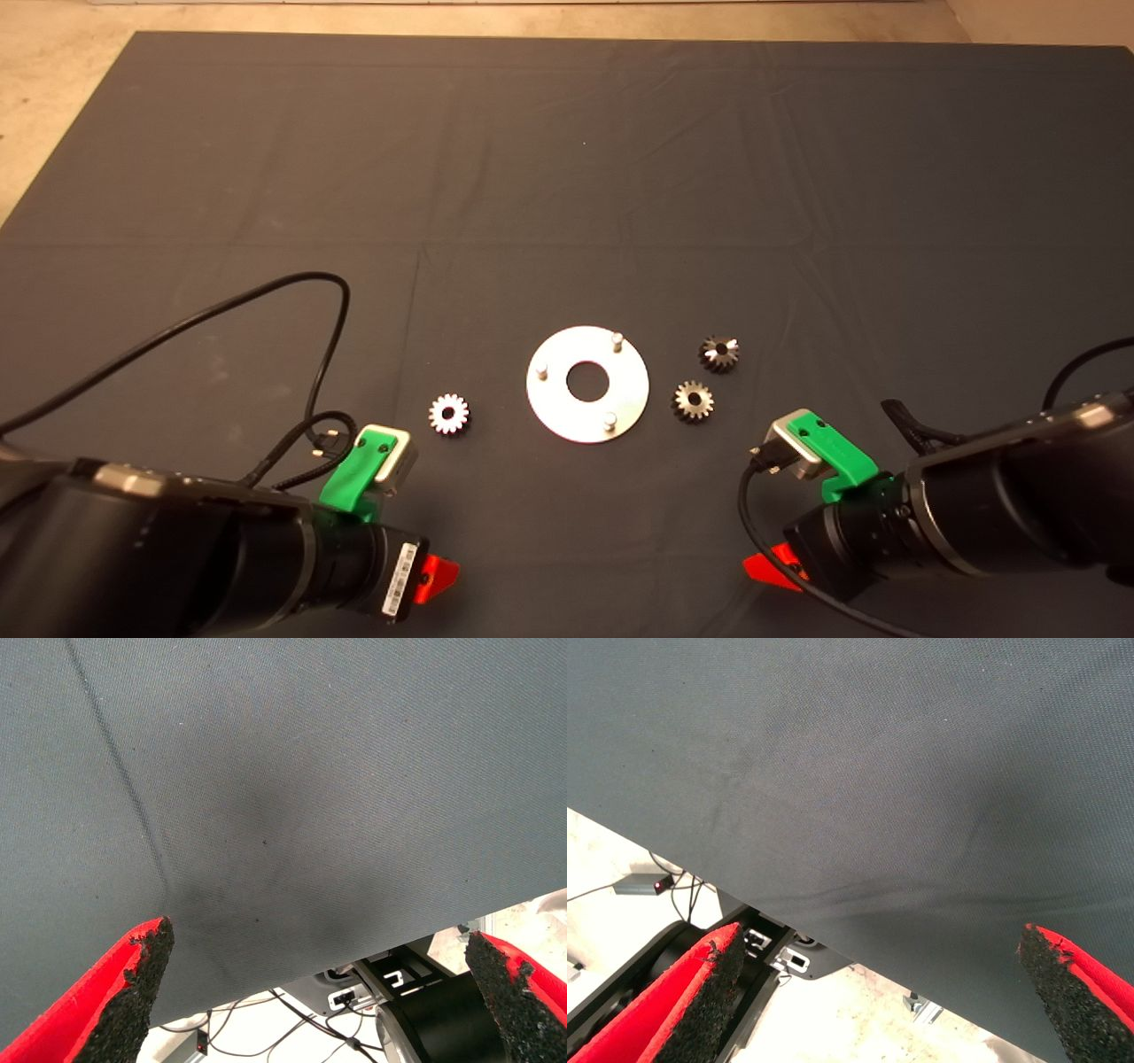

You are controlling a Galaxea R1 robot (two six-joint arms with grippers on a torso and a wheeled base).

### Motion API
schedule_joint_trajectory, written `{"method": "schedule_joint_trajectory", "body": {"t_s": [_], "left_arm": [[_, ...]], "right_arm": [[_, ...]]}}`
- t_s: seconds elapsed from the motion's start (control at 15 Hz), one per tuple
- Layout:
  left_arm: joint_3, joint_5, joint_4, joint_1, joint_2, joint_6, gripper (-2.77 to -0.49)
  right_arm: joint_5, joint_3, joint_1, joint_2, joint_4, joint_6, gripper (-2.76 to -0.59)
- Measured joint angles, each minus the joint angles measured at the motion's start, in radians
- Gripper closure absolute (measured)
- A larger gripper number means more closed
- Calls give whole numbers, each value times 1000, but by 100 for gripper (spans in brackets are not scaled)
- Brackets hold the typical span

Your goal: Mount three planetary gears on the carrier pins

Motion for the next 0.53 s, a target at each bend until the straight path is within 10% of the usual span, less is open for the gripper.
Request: {"method": "schedule_joint_trajectory", "body": {"t_s": [0.53], "left_arm": [[0,0,0,0,0,8,-237]], "right_arm": [[0,0,0,0,0,-7,-231]]}}
